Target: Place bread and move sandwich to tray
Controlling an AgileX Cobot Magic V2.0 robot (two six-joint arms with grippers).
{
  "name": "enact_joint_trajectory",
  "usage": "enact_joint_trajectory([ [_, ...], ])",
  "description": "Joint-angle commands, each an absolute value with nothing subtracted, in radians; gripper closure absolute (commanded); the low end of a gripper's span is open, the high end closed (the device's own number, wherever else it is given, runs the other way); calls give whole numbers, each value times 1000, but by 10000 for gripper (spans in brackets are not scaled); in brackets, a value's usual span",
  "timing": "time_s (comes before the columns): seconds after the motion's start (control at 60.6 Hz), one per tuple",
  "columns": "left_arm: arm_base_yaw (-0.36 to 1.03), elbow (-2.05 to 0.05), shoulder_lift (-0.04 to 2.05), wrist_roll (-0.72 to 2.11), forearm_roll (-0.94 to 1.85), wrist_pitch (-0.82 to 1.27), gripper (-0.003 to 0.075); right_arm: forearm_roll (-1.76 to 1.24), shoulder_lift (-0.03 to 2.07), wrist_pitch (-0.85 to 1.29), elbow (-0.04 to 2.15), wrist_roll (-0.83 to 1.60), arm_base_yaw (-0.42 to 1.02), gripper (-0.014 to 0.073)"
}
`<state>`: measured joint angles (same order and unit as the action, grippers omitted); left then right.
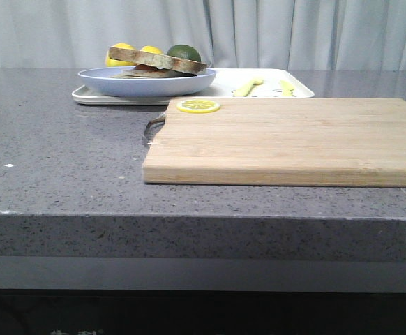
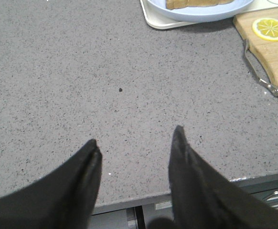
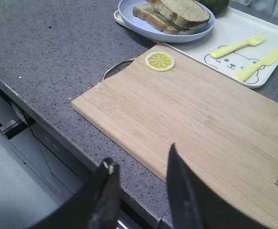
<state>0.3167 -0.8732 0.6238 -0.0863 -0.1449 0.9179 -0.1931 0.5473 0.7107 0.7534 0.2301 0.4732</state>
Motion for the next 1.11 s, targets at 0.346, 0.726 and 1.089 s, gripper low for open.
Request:
enact_joint_trajectory([
  [0.346, 326, -898, 625, -99, -137, 830, 738, -192, 548, 641, 781, 232, 472, 662],
  [0.726, 326, -898, 625, -99, -137, 828, 738, -192, 548, 641, 781, 232, 472, 662],
  [1.089, 190, -616, 423, -99, -108, 480, 738, -192, 548, 639, 781, 232, 472, 662],
])
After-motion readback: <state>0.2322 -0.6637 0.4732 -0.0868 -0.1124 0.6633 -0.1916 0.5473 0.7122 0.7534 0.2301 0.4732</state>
